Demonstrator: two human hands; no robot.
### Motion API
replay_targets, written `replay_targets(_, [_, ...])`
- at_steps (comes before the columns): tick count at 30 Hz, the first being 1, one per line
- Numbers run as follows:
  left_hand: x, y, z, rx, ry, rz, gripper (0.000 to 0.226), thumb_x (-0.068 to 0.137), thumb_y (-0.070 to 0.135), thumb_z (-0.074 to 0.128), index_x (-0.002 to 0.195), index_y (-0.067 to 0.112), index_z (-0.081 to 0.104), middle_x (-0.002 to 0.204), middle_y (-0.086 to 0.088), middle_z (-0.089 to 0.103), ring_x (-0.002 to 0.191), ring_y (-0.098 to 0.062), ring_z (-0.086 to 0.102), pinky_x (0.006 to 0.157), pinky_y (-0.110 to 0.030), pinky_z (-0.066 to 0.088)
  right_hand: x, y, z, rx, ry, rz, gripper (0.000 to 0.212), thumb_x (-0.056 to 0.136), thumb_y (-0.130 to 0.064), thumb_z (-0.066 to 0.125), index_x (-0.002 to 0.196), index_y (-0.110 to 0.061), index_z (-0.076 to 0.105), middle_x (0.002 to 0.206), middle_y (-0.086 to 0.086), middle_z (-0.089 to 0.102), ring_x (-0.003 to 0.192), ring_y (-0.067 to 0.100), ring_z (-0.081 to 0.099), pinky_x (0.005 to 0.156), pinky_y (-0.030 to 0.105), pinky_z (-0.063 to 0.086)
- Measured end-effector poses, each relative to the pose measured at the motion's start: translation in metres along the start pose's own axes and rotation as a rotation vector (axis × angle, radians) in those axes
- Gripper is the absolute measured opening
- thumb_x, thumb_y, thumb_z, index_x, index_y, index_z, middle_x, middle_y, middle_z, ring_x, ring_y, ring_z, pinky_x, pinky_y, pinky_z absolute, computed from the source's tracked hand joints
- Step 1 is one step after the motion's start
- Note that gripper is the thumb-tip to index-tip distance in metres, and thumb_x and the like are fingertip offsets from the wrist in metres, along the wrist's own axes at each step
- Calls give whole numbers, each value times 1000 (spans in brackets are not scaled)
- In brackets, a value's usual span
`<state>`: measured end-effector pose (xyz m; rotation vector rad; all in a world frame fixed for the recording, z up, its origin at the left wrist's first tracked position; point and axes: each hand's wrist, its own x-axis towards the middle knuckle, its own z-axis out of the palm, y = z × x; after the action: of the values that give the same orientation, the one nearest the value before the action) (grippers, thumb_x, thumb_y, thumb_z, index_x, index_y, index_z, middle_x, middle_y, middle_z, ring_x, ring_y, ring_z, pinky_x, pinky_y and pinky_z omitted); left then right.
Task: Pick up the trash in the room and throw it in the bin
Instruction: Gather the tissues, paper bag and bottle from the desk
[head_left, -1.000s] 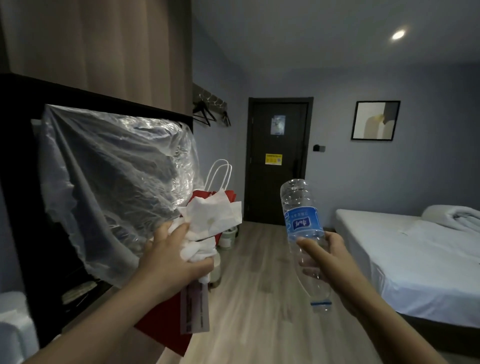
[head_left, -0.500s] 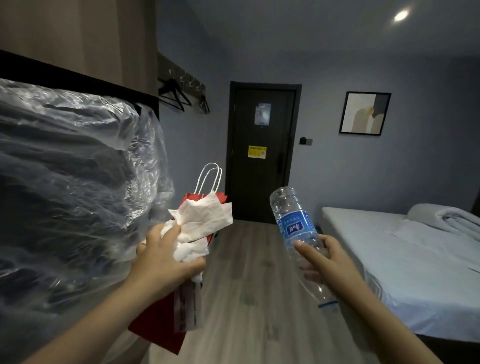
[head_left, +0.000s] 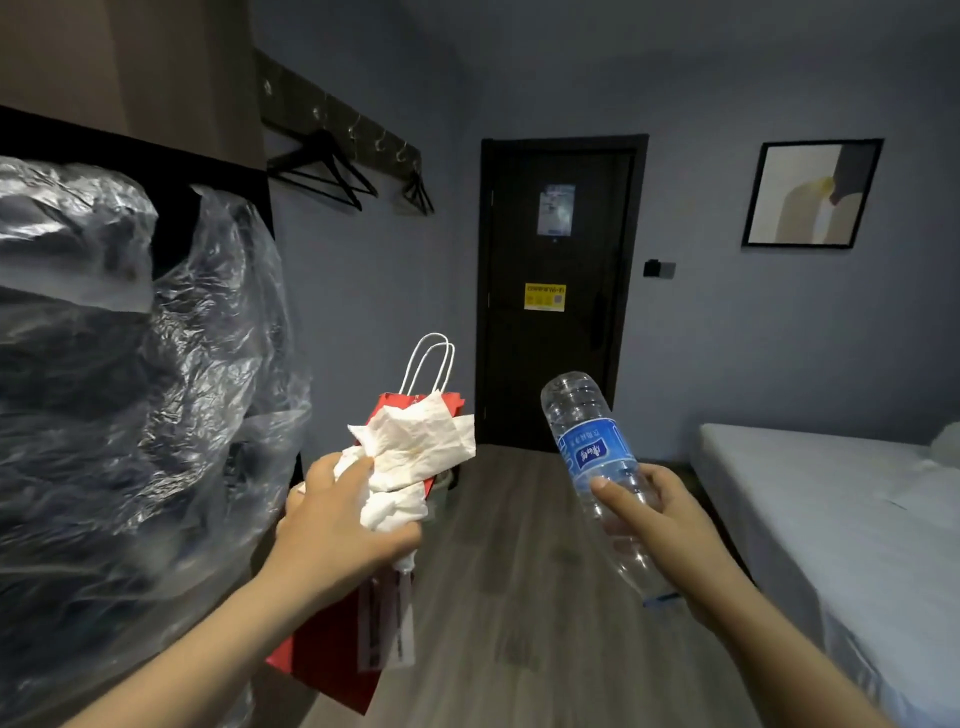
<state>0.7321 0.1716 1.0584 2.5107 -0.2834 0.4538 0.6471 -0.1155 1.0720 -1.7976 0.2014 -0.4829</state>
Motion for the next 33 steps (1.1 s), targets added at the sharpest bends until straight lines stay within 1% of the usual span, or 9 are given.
replay_targets(2, [29, -3, 21, 9, -10, -26, 61, 50, 65, 53, 105, 39, 46, 137, 5, 35, 124, -31, 37, 101, -44, 37, 34, 11, 4, -7, -18, 5, 42, 78, -47, 70, 112, -31, 51, 100, -6, 66, 85, 11, 69, 70, 30, 57])
replay_targets(6, [97, -20, 65, 19, 16, -21, 51, 53, 64, 55, 93, 33, 45, 123, 5, 45, 114, -29, 44, 93, -46, 42, 105, 32, 20, -28, -41, 9, 35, 80, -45, 69, 107, -34, 49, 98, -11, 64, 84, 8, 67, 63, 21, 50])
replay_targets(9, [152, -36, 96, 11, 23, -29, 44, 53, 65, 56, 82, 35, 42, 116, 2, 47, 104, -29, 47, 87, -47, 46, 163, 49, 38, -30, -40, 9, 36, 80, -44, 70, 108, -32, 51, 100, -9, 64, 87, 9, 67, 63, 21, 51])
replay_targets(12, [212, -53, 119, -30, 4, -60, 36, 51, 62, 56, 74, 40, 38, 112, 0, 47, 98, -31, 48, 83, -46, 48, 226, 62, 60, -42, -41, 25, 39, 79, -45, 70, 111, -31, 52, 103, -8, 65, 90, 10, 67, 70, 27, 56])
replay_targets(15, [278, -68, 135, -23, -23, -87, 37, 51, 60, 53, 76, 37, 40, 114, 2, 45, 101, -31, 45, 85, -45, 46, 291, 69, 84, -50, -28, 51, 41, 76, -48, 72, 109, -32, 54, 104, -8, 66, 91, 10, 67, 83, 40, 57])
replay_targets(19, [362, -83, 159, 7, -67, -103, 43, 50, 60, 50, 82, 31, 43, 116, 5, 40, 101, -29, 41, 88, -45, 45, 368, 81, 115, -43, -23, 71, 45, 76, -45, 72, 113, -29, 54, 103, -7, 66, 92, 11, 67, 86, 44, 57])
replay_targets(24, [435, -106, 205, 30, -121, -132, 56, 47, 63, 46, 95, 34, 48, 127, 0, 40, 110, -30, 42, 88, -39, 43, 449, 110, 143, -55, -57, 115, 41, 79, -46, 69, 111, -32, 47, 100, -9, 62, 89, 12, 67, 80, 38, 58])
replay_targets(29, [513, -125, 248, 34, -108, -170, 54, 48, 63, 49, 93, 32, 49, 117, 3, 42, 103, -28, 44, 85, -38, 45, 546, 147, 166, -49, -84, 115, 40, 82, -42, 67, 113, -31, 44, 99, -9, 60, 87, 13, 66, 65, 24, 54])
replay_targets(33, [580, -131, 280, 40, -108, -201, 65, 45, 66, 47, 100, 33, 51, 122, 2, 41, 109, -27, 43, 88, -35, 42, 632, 171, 184, -26, -129, 127, 44, 82, -43, 67, 117, -27, 46, 101, -6, 61, 87, 13, 66, 64, 24, 53])
